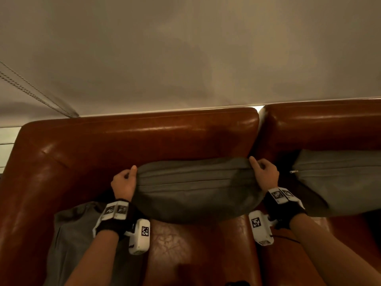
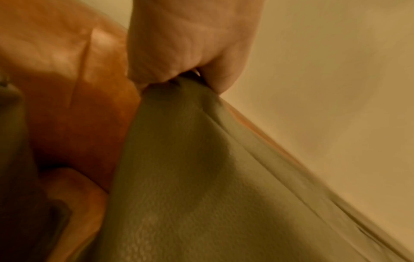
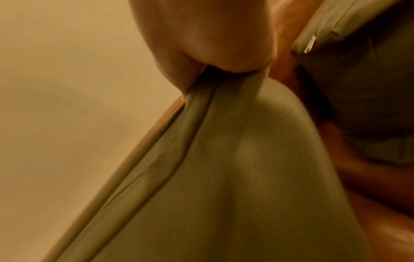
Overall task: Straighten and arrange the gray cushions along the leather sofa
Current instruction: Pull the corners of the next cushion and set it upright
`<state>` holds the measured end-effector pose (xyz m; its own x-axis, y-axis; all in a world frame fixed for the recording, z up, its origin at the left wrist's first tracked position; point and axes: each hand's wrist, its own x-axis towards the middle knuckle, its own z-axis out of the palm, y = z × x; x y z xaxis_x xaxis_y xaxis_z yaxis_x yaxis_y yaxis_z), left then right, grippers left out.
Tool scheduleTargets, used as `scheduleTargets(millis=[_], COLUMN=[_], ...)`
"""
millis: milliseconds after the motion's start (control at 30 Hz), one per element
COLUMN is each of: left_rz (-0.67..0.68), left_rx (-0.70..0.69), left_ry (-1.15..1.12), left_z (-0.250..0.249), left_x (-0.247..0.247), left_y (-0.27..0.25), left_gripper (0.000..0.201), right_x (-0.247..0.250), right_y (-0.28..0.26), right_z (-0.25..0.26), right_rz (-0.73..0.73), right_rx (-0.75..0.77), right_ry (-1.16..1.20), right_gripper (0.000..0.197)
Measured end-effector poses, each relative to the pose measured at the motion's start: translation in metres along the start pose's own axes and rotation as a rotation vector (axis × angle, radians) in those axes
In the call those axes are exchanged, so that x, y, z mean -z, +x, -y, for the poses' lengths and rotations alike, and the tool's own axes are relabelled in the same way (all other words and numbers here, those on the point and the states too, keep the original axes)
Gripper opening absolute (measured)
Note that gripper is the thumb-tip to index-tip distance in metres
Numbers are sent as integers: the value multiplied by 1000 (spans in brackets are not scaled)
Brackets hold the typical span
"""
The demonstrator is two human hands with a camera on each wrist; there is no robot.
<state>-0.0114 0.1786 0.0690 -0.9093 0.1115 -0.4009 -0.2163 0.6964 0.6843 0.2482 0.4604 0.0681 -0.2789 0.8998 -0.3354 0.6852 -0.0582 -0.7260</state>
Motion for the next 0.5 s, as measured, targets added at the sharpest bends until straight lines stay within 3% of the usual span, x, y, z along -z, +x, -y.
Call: scheduleTargets(millis=[100,233,300,400,500], left_rz=[-92,-118,-61,13,93], left_rx=[-70,24,85,63,89], left_ry=[-41,-189,-276,-323,-238], left_z=[-8,-15,-9,17,49], left_x=[4,-10,-14,-9,-5], left_y=[1,8,9,1,-17], left_gripper=[39,41,46,55,65], right_x=[10,1,-2,10,28], right_y=[3,28,32,21,0], right_z=[5,-4,-11,-20,-40], right_rz=[-27,-67,-38,44,111], right_rx=[53,-215,-273,-272,-312], right_ry=[40,130,235,443,315], right_gripper=[33,38,38,48,56])
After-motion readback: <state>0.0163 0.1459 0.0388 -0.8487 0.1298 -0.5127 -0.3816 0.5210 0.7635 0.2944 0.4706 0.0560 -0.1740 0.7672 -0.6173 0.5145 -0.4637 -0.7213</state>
